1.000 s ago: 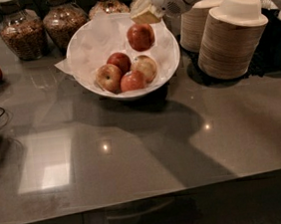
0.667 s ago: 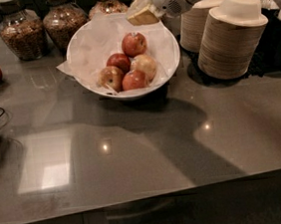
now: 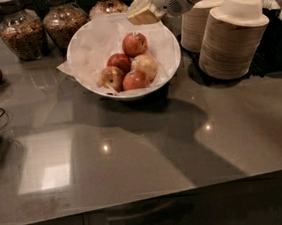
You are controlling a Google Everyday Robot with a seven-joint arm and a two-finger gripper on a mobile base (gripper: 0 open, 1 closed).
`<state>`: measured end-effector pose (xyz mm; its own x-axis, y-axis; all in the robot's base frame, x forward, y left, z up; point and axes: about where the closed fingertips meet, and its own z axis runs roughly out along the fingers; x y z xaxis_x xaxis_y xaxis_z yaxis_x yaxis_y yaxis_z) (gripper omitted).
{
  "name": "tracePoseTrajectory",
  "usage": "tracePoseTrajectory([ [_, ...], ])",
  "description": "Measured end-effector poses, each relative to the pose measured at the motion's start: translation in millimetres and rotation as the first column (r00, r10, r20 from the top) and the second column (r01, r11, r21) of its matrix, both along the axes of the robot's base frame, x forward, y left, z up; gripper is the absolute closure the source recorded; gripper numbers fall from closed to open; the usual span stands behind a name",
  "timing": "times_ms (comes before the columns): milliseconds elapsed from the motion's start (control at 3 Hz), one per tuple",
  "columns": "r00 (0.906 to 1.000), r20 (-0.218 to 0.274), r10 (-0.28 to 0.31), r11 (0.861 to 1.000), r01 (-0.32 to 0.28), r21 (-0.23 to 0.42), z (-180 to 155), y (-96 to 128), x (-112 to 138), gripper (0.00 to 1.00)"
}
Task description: Pick apple from white bowl
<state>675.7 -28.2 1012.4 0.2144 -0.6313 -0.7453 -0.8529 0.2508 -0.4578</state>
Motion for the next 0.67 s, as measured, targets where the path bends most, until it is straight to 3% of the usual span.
tracePoseTrajectory([
  [667, 1.0000, 0.000, 0.000, 1.000, 0.000, 0.000, 0.0, 0.1, 0.0, 0.35],
])
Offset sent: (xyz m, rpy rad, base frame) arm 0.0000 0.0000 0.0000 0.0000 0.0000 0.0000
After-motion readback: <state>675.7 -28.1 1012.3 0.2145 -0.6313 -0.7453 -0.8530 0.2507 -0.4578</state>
